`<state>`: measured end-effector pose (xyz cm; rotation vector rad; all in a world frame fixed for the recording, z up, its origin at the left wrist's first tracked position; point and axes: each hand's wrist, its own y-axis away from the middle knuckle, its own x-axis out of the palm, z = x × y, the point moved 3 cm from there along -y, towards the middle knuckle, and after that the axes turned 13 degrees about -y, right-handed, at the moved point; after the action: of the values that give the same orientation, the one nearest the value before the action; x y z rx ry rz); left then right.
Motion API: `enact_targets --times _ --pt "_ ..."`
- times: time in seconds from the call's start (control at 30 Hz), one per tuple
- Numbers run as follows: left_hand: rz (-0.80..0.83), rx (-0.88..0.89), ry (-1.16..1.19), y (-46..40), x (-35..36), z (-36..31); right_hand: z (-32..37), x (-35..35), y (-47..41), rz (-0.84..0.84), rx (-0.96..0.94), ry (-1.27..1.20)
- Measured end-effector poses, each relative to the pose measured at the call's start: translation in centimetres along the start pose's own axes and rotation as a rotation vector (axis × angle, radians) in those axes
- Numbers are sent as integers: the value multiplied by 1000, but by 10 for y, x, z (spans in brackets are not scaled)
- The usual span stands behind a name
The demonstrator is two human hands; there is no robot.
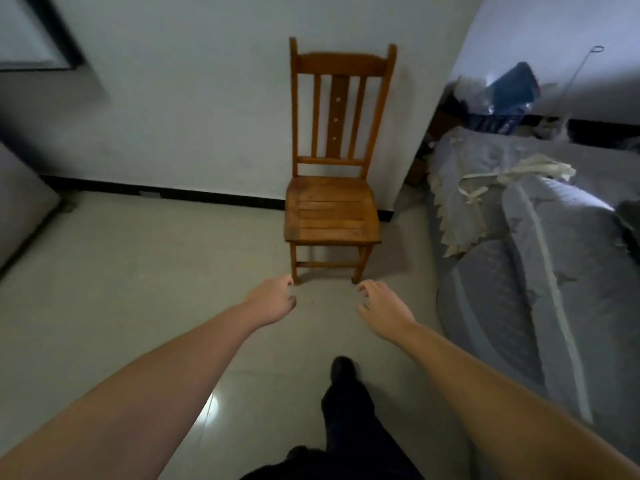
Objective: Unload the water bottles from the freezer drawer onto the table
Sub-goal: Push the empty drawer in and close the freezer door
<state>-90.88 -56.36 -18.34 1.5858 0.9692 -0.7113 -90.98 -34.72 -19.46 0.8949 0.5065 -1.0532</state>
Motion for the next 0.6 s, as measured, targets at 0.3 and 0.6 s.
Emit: enact_targets --times 0.3,0.6 --pt "-121 -235 47 -117 -98 48 74 -55 -192 97 -176 22" --pt "-176 -463 201 -178 -152 128 197 -53 -334 291 -413 180"
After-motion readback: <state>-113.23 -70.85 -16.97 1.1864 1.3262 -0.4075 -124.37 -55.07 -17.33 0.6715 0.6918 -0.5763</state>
